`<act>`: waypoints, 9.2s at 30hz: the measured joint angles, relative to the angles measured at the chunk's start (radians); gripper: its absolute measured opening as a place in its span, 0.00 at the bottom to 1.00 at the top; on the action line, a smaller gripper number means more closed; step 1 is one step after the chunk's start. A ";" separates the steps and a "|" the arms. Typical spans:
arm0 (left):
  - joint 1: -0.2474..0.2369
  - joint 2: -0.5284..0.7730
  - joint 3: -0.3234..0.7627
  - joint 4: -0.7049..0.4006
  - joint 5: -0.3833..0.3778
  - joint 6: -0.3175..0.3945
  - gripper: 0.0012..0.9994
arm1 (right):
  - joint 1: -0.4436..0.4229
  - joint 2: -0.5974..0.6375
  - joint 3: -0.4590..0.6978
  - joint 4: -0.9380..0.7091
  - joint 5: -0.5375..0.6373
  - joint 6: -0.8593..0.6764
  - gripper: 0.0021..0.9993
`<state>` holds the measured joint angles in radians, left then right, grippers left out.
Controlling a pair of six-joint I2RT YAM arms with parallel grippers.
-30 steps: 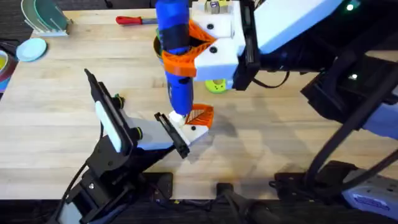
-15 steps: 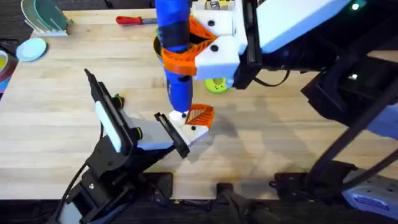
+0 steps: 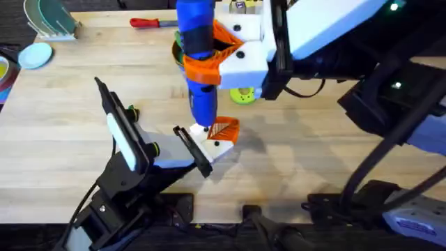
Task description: Pick up the gripper from the table and insert it into the empty holder that is missing its gripper. Then pick up a screw, insert it into the mounting hole, and use the screwdriver to tighten it. Finally, clean up the table by picking up the vegetable and placing it into the bucket.
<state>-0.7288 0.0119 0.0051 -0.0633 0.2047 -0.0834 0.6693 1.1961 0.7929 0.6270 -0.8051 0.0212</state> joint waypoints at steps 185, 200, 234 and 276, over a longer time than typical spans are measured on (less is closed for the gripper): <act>0.959 1.395 1.118 -1.130 -0.541 0.082 0.99 | -0.477 -0.004 0.307 -1.233 0.631 -0.053 0.99; 0.965 1.535 0.941 -0.938 -0.399 0.243 0.99 | -0.477 -0.004 0.307 -1.226 0.631 -0.053 0.99; 1.017 1.415 1.053 -0.957 -0.275 0.206 0.01 | -0.477 -0.004 0.307 -1.233 0.631 -0.051 0.99; 0.361 1.613 1.221 -0.475 -0.367 -0.113 0.02 | -0.477 -0.004 0.307 -1.234 0.631 -0.051 0.99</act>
<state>-0.3676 1.6250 1.2263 -0.5380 -0.1626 -0.1960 0.1925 1.1923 1.0996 -0.6071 -0.1738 -0.0296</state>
